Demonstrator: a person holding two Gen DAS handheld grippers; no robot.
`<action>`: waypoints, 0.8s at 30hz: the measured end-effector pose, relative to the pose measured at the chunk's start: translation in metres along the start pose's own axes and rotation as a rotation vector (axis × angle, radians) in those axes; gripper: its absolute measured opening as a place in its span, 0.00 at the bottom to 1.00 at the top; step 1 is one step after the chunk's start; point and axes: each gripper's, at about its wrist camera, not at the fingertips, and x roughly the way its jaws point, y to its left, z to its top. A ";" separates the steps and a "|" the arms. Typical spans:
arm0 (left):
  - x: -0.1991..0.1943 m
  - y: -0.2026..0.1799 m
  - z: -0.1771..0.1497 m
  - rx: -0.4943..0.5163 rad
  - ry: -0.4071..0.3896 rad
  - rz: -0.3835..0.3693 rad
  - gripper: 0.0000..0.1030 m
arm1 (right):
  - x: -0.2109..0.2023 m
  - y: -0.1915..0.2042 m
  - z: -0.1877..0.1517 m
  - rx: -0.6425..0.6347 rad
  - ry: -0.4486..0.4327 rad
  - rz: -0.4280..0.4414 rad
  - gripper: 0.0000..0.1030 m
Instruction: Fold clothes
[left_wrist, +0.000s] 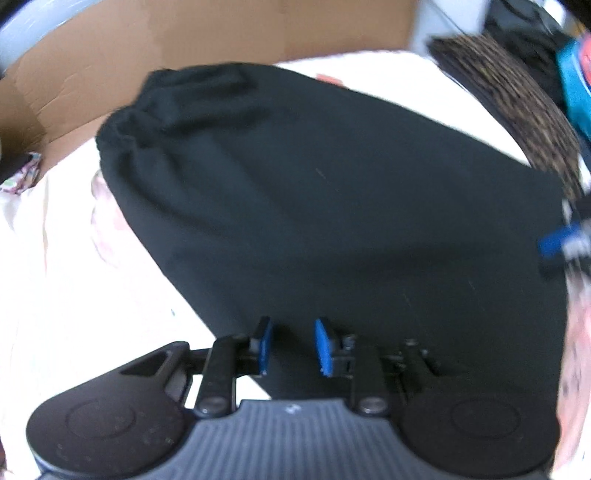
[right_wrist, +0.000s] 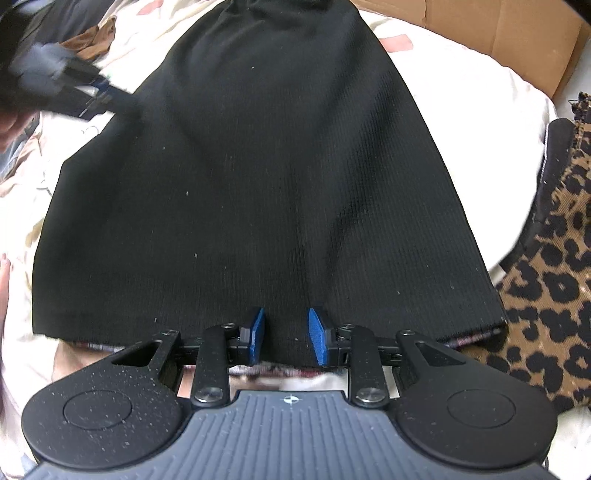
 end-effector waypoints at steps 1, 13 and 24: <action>-0.004 -0.005 -0.005 0.004 -0.005 -0.006 0.27 | -0.002 0.000 0.000 0.003 0.005 -0.001 0.31; -0.040 -0.027 -0.019 -0.225 -0.204 -0.077 0.27 | -0.027 0.024 0.022 0.080 -0.065 0.056 0.31; -0.049 0.000 -0.063 -0.335 -0.179 -0.011 0.27 | 0.002 0.050 0.066 -0.010 -0.138 0.011 0.31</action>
